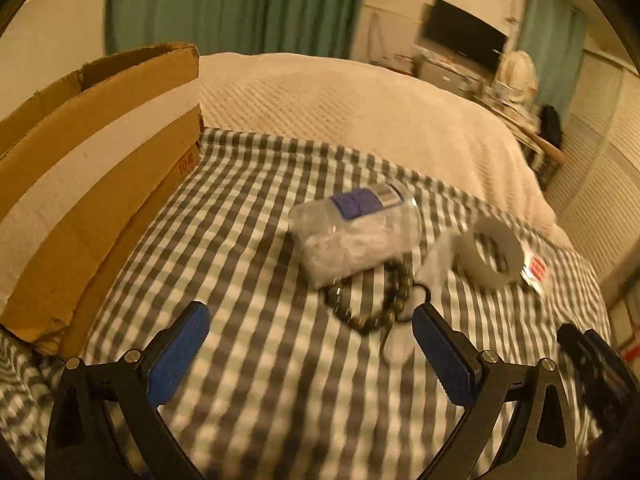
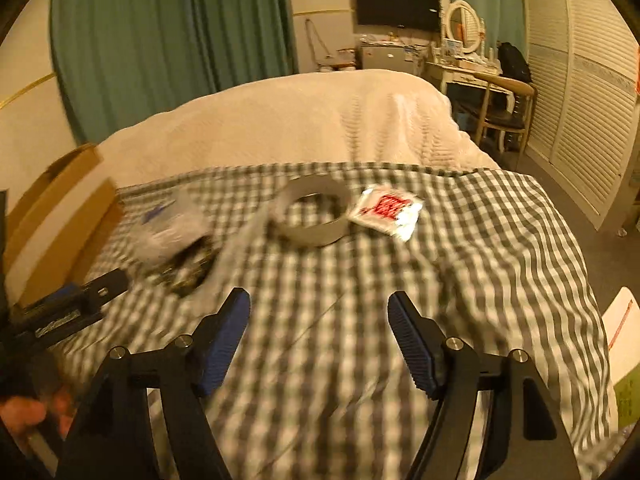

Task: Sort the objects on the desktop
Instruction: 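Grasp the clear plastic comb with the left gripper while the right grasps the red-printed sachet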

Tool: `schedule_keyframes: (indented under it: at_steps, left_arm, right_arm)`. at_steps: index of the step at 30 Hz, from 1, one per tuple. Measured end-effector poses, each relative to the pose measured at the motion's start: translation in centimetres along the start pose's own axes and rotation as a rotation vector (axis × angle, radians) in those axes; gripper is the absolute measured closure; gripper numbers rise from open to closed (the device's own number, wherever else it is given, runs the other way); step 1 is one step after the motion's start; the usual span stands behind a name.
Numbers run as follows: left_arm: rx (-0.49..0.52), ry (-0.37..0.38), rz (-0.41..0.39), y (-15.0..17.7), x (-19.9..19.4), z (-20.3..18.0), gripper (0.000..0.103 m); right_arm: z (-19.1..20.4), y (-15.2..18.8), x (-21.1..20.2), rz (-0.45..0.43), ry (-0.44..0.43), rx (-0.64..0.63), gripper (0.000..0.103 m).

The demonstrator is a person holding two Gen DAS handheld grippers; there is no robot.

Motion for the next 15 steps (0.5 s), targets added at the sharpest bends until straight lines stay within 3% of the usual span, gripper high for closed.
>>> schedule_keyframes:
  at_steps: [1,3,4,5,7,10,12,15]
  left_arm:
    - [-0.027,-0.023,-0.016,-0.1,0.2,-0.5,0.0]
    - [-0.053,0.013,-0.04,0.0,0.4,-2.0,0.0]
    - [-0.044,0.061,-0.043,0.4,0.7,-3.3,0.0]
    - [-0.025,0.075,-0.035,0.8,1.0,-4.2,0.0]
    - [0.051,0.066,-0.005,2.5,1.9,-5.6,0.0]
    - [0.086,0.021,0.032,4.4,3.1,-5.9,0.0]
    - [0.07,0.023,0.085,4.8,4.2,-5.8,0.0]
    - [0.065,0.035,0.085,4.4,4.6,-6.0,0.001]
  right_arm:
    - [-0.8,-1.1,1.3,-0.002,0.01,0.016,0.032]
    - [-1.7,-2.9,3.4,-0.006,0.009,0.005,0.032]
    - [-1.7,-2.9,3.4,-0.006,0.009,0.005,0.032]
    - [-3.1,-4.3,5.4,-0.02,0.079,-0.028,0.032]
    - [-4.7,-4.4,6.5,-0.037,0.105,-0.02,0.032]
    - [-5.8,-3.9,7.5,-0.046,0.082,0.019,0.032]
    - [-6.3,-3.9,9.1,-0.024,0.005,0.071,0.033]
    - [-6.0,-4.4,10.1,-0.047,-0.03,0.071,0.034]
Point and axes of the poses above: each gripper's, at about its wrist camera, not at the fingertips, and x roughly the way its jaws point, z to its left, y to its underside, the point moved 7 cm from there along x, roughly the way its jaws point, and after that the axes turned 1 degree about z, right-handed, at the moved point
